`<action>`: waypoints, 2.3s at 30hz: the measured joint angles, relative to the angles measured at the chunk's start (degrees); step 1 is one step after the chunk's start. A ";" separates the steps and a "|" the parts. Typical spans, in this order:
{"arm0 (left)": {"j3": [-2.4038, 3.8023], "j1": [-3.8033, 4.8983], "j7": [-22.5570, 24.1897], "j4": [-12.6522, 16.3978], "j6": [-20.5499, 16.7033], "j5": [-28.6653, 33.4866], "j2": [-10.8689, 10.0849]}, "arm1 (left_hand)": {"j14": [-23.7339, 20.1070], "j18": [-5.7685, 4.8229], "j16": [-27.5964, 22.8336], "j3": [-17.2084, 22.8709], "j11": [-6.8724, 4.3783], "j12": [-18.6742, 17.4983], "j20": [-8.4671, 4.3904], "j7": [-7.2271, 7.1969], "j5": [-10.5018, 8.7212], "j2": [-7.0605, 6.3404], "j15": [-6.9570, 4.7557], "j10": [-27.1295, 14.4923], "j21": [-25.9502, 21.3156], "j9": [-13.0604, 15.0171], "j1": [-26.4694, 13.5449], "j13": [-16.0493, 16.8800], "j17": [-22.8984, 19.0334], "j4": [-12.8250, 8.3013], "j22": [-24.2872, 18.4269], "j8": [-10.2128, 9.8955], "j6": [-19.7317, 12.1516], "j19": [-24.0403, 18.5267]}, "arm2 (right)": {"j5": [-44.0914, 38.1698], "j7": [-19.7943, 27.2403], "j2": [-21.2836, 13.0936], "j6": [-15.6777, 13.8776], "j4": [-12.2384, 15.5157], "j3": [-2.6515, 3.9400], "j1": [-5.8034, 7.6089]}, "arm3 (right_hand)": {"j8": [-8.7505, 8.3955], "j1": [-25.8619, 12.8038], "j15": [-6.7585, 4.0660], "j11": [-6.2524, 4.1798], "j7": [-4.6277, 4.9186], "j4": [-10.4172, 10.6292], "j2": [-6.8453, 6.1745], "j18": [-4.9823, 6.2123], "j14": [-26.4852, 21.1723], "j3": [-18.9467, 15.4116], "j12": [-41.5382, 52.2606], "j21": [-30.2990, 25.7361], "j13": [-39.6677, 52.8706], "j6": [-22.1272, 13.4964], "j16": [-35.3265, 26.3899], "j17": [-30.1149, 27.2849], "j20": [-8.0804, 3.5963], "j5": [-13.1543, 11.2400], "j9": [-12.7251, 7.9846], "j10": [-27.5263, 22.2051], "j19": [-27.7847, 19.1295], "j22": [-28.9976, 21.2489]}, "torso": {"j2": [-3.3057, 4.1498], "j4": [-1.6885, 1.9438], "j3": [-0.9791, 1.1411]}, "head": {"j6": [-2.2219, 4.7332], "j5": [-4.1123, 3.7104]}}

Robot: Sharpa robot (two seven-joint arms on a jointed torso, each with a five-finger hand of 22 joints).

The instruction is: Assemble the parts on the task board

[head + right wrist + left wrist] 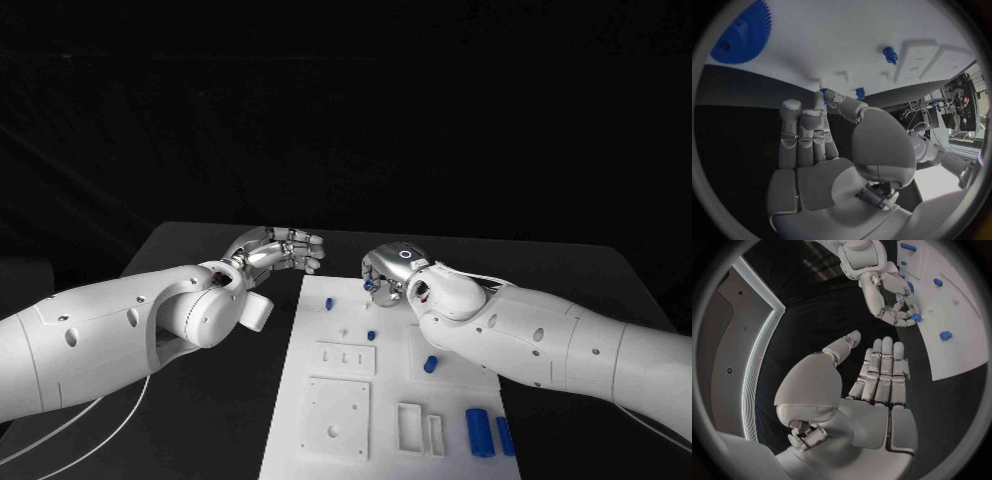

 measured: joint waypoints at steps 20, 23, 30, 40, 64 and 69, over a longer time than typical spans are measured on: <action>0.00 0.22 -0.14 0.15 0.01 0.01 -0.31 | 0.00 -0.03 0.00 0.00 0.00 -0.23 0.00 0.00 0.00 0.00 0.00 0.00 0.00 0.01 0.00 0.00 0.00 0.00 0.04 0.00 0.00 0.00 | -0.05 0.10 0.03 1.02 -0.24 -0.01 -0.70 | -0.16 0.00 -0.11 -0.01 0.15 0.01 0.00 0.00 -0.11 -0.01 -0.03 0.16 0.47 0.13 0.01 -0.18 0.00 -0.04 1.54 0.01 0.01 -0.01 | 0.19 -0.03 -0.02 | -0.25 0.38; 0.00 0.24 -0.14 0.14 0.01 0.01 -0.31 | 0.00 -0.04 0.00 0.00 0.00 -0.23 0.00 0.00 0.00 0.00 0.00 0.00 0.00 0.01 0.00 0.00 0.00 0.00 0.04 0.00 0.00 0.00 | -0.07 0.06 -0.09 0.93 -0.07 0.00 -0.69 | -0.16 0.00 -0.11 -0.01 0.15 -0.09 0.00 0.00 -0.11 0.09 -0.03 0.16 0.47 0.13 0.01 -0.18 0.00 -0.04 1.41 0.01 0.01 -0.01 | 0.22 -0.03 -0.01 | -0.25 0.41; -0.01 0.24 -0.15 0.06 0.01 0.01 -0.31 | 0.00 -0.05 0.00 0.00 0.00 -0.23 0.00 0.00 0.00 0.00 0.00 0.00 0.00 0.01 0.00 0.00 0.00 0.00 0.03 0.00 0.00 0.00 | -0.10 -0.04 -0.31 0.47 0.25 -0.04 -0.75 | -0.16 0.00 -0.10 -0.01 0.14 -0.16 0.00 0.00 -0.10 0.16 -0.03 0.15 0.69 0.14 0.01 -0.18 0.00 -0.04 1.39 0.01 0.01 -0.01 | 0.25 0.00 0.02 | -0.10 0.36; -0.01 0.25 -0.16 -0.01 0.02 0.01 -0.34 | 0.00 -0.06 0.21 0.00 0.00 -0.23 0.00 0.00 0.00 0.00 0.00 0.00 0.23 0.01 0.00 0.00 -0.05 0.00 0.02 0.00 0.00 0.00 | -0.10 -0.15 -0.50 -0.15 0.45 -0.07 -0.82 | -0.16 0.00 -0.10 -0.01 0.12 -0.16 0.00 0.00 -0.09 0.16 -0.06 0.13 0.91 0.14 0.01 -0.24 0.00 -0.04 1.40 0.01 0.01 -0.02 | 0.31 0.00 0.00 | 0.19 0.27; -0.01 0.28 -0.25 -0.52 0.02 0.02 -0.54 | 0.00 -0.11 0.20 0.00 0.00 -0.23 0.00 0.00 0.00 0.00 0.00 0.00 0.23 0.01 0.00 0.00 -0.05 0.00 0.01 0.00 0.00 0.00 | -0.06 -1.27 -2.23 -2.31 1.31 0.24 -0.87 | -0.11 0.00 0.00 -0.01 -0.11 -0.16 0.00 0.00 0.00 0.48 -0.08 0.33 1.43 0.29 0.22 -0.36 0.01 -0.04 1.64 0.01 0.02 -0.02 | 0.40 0.00 -0.05 | 0.35 0.30; -0.01 0.29 -0.29 -0.57 0.02 0.02 -0.55 | 0.00 -0.12 0.20 0.00 0.00 -0.23 0.00 0.00 0.00 0.00 0.00 0.00 0.23 0.01 0.00 0.05 -0.04 0.00 0.00 0.00 0.00 0.00 | 0.10 -1.31 -2.32 -2.30 1.28 0.24 -0.87 | -0.11 0.00 0.00 -0.01 -0.11 -0.16 0.00 0.00 0.01 0.48 -0.08 0.33 1.49 0.28 0.22 -0.41 0.01 -0.04 1.64 0.01 0.02 -0.02 | 0.41 -0.02 -0.04 | 0.36 0.32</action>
